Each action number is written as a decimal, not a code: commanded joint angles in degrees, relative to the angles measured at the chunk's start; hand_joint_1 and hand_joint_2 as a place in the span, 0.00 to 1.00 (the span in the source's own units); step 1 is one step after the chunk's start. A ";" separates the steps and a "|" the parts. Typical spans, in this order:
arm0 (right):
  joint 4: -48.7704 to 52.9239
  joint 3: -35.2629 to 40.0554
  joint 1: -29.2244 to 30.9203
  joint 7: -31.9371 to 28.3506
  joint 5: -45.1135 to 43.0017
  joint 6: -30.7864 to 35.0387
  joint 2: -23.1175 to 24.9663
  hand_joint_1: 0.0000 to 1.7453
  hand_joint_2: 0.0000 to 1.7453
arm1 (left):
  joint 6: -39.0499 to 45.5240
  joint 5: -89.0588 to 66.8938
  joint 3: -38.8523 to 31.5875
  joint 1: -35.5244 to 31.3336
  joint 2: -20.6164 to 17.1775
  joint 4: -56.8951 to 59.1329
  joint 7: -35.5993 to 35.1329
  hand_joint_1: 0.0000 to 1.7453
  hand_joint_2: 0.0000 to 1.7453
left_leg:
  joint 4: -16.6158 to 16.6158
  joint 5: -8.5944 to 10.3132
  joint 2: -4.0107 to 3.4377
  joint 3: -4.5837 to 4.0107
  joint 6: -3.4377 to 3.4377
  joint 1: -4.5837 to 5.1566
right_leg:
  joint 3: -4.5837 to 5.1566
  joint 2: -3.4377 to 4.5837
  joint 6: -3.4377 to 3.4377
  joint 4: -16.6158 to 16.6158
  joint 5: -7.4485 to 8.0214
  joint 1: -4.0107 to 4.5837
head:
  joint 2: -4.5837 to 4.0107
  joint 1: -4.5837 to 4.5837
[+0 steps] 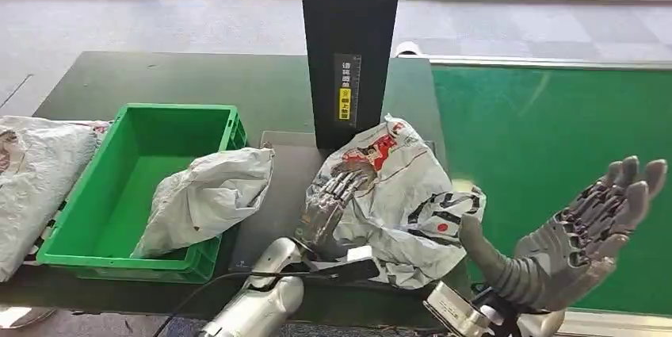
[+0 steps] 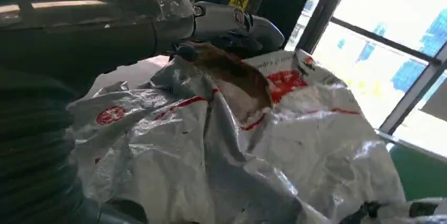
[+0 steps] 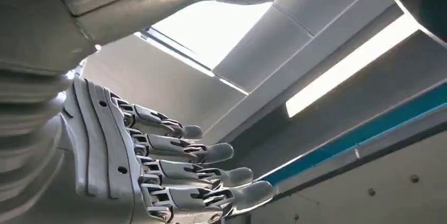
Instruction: Moved the parcel from conveyor to table for the left to box.
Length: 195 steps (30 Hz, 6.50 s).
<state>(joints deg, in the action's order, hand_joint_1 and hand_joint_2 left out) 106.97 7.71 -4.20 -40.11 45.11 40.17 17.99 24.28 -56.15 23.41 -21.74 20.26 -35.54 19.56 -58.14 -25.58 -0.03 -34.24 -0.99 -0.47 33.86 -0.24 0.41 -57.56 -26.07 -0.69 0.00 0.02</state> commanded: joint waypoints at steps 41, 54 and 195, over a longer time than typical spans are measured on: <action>4.18 -7.24 -2.54 0.11 -0.69 -0.17 1.52 0.00 1.00 | -8.65 -14.30 7.37 -5.45 -0.26 11.59 -14.86 1.00 1.00 | 0.09 0.01 -0.01 0.15 0.02 0.02 | -0.15 0.03 -0.02 0.07 0.01 -0.01 | 0.00 0.00; 5.43 -8.78 -3.70 0.11 -0.62 -0.17 1.93 0.00 1.00 | -7.49 -14.89 6.90 -6.44 -1.07 14.40 -12.39 1.00 1.00 | 0.15 0.01 -0.01 0.23 0.03 0.00 | -0.23 0.03 -0.03 0.16 0.02 0.01 | 0.00 0.00; 0.14 -9.16 -0.78 0.11 -2.53 -0.17 1.36 0.00 1.00 | 15.72 -8.46 -55.86 -0.56 -0.26 -35.66 6.16 0.00 0.00 | 0.07 0.03 0.00 0.11 -0.02 -0.04 | -0.15 -0.05 -0.07 0.04 -0.02 0.07 | 0.00 0.00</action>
<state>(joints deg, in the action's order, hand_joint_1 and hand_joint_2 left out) 109.53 -1.62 -6.39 -40.11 42.71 39.95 18.86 40.09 -66.62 -29.33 -19.28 20.22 -73.79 25.22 -58.12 -25.56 0.00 -34.19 -1.03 -0.50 33.77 -0.33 0.36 -57.57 -26.10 -0.64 0.00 0.02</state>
